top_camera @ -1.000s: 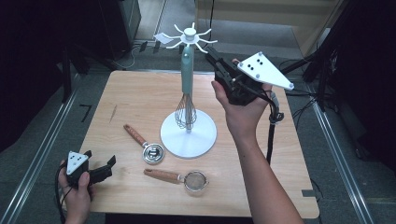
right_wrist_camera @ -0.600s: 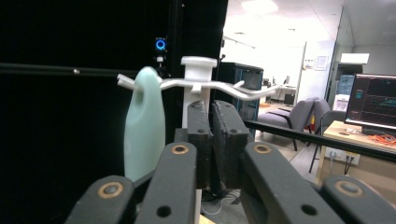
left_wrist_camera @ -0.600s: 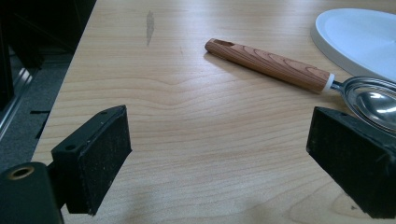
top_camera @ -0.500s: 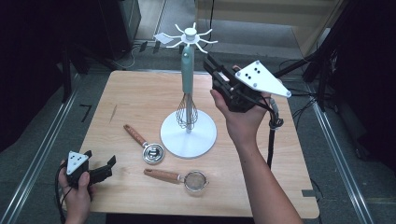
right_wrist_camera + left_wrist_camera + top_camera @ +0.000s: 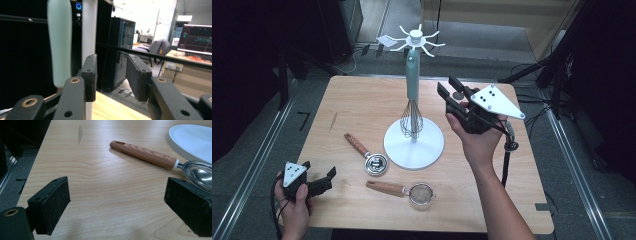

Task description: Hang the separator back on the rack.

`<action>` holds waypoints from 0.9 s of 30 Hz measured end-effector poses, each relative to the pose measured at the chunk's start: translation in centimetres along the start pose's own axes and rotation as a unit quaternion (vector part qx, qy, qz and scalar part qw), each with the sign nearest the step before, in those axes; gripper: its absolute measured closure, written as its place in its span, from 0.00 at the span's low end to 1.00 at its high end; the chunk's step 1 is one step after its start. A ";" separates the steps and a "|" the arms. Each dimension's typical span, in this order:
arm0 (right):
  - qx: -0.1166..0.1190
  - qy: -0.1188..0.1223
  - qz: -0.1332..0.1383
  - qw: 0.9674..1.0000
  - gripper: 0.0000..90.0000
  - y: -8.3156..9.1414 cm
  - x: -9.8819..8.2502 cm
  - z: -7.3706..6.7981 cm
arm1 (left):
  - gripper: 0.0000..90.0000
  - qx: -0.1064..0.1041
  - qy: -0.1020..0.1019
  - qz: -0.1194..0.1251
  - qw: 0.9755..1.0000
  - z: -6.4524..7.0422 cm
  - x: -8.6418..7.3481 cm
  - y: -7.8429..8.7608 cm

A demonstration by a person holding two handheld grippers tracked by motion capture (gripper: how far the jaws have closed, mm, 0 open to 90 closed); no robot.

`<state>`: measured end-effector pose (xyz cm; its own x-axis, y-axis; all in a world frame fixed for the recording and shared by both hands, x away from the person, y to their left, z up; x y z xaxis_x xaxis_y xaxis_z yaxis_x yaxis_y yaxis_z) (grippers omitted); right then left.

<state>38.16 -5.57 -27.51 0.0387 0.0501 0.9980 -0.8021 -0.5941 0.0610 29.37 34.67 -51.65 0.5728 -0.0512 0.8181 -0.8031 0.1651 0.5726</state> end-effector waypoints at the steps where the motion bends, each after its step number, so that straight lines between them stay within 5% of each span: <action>1: -0.002 -0.005 -0.006 1.000 0.68 0.1 -0.5 0.1 | 0.07 0.000 0.000 0.000 1.000 0.0 0.0 0.0; 15: -0.018 -0.048 -0.043 0.998 0.65 2.8 -7.3 2.7 | 0.07 0.004 -0.004 -0.009 1.000 0.1 0.0 -0.1; 25: -0.016 -0.050 -0.097 0.994 0.64 3.8 -11.8 3.2 | 0.07 0.005 -0.002 -0.001 1.000 0.1 0.0 0.0; 27: -0.017 -0.036 -0.112 0.993 0.65 3.9 -12.3 3.1 | 0.07 0.005 -0.002 -0.002 1.000 0.0 0.0 0.0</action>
<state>36.44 -11.02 -39.44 0.2601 0.1199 0.9581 -0.7883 -0.5467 0.2824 29.41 34.63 -51.66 0.5751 -0.0550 0.8162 -0.8025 0.1556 0.5759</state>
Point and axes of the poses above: each handheld gripper's, and its own axes: y roughly backward along the jaws, x roughly out of its top, z roughly to its right, the point moved 7 cm from there along -y, roughly forward along the jaws, and after that the axes turned 6 degrees about -z, right-handed, at the moved point
